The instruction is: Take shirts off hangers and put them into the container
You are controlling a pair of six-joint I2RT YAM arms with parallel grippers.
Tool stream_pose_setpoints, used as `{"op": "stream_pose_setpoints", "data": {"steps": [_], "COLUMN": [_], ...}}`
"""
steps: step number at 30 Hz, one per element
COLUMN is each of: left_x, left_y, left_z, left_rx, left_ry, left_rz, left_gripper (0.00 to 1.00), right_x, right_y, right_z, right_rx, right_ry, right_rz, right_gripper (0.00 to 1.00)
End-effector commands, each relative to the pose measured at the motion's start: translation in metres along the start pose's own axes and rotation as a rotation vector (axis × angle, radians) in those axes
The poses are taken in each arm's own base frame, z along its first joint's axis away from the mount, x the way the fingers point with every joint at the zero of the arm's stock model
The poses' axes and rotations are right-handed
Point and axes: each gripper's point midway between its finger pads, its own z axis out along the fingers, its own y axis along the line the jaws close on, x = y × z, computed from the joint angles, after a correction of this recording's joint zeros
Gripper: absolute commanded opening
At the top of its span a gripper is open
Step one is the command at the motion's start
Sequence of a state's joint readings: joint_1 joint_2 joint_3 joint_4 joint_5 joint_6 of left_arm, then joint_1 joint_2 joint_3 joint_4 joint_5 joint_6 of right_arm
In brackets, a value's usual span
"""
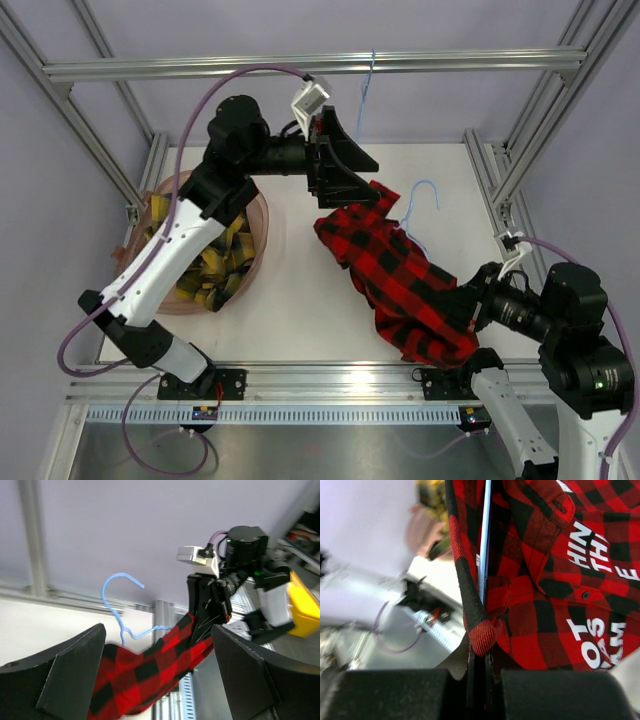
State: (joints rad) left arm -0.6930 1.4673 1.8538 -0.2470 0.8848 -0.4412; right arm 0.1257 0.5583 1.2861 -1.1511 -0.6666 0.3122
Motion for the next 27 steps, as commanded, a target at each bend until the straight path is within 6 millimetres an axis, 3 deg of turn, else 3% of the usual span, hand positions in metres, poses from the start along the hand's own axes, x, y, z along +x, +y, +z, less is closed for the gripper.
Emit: {"op": "stream_pose_setpoints", "data": {"steps": [1,2,4,7,17,20,27], "left_x": [0.014,0.009,0.021,0.035,0.055,0.063,0.075], "left_y": [-0.020,-0.022,-0.013,-0.005,-0.021,-0.022,-0.021], "left_z": [0.011,0.013,0.016,0.020,0.021,0.026,0.031], "left_rx": [0.249,0.278,0.277,0.284,0.377,0.391,0.401], "left_ry": [0.077,0.046,0.060,0.092,0.109,0.126,0.146], "left_rz": [-0.103,-0.064,-0.116,-0.163,-0.196,-0.217,-0.250], "left_gripper": [0.89,0.89,0.89,0.88,0.83,0.75,0.32], "right_x": [0.018,0.023,0.032,0.041,0.040,0.038,0.039], "right_y": [0.043,0.043,0.055,0.058,0.068,0.068,0.070], "right_z": [-0.012,-0.010,-0.016,-0.017,-0.023,-0.023,-0.024], "right_rx": [-0.245,-0.264,-0.351,-0.402,-0.457,-0.458,-0.471], "right_ry": [0.061,0.075,0.092,0.102,0.103,0.101,0.101], "right_rz": [0.007,0.023,0.031,0.039,0.014,0.012,0.003], "right_gripper": [0.00,0.00,0.00,0.00,0.00,0.00,0.00]}}
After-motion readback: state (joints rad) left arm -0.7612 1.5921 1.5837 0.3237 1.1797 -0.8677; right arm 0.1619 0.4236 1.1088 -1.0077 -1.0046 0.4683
